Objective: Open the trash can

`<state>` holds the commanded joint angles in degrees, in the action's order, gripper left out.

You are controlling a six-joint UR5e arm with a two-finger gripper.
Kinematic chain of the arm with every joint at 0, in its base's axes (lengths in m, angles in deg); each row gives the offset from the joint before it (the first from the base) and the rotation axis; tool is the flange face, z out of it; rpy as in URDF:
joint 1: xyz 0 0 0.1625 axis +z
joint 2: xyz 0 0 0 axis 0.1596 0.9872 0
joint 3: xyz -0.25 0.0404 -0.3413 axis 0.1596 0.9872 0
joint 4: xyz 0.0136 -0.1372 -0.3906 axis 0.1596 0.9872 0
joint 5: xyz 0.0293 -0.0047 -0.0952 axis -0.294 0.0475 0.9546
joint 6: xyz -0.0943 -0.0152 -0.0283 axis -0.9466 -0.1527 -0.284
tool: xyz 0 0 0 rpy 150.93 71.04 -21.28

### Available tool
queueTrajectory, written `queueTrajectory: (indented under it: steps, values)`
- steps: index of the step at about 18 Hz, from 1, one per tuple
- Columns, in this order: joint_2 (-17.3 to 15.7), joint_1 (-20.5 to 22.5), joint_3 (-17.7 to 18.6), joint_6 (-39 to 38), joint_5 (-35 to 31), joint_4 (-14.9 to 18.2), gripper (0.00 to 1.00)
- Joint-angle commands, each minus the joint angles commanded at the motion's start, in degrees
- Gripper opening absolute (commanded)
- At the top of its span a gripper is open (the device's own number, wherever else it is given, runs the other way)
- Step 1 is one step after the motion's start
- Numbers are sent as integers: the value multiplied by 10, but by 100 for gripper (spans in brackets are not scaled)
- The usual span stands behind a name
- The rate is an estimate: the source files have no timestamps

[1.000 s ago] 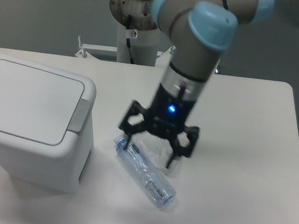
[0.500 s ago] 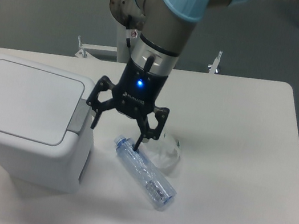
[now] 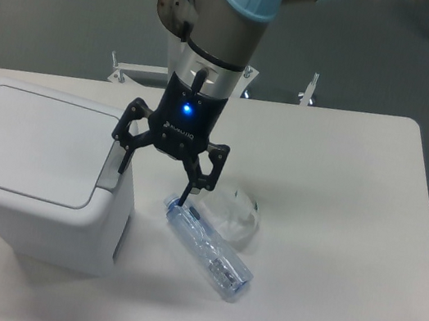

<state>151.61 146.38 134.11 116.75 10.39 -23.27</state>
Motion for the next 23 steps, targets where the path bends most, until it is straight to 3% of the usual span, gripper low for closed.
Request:
queueTrajectory:
  steps: [14, 18, 20, 23]
  values:
    - [3, 6, -8, 2, 0, -2, 100]
    - [20, 45, -12, 7, -4, -54, 100]
    - [47, 71, -17, 15, -8, -78, 100]
    - [82, 110, -25, 73, -11, -87, 100]
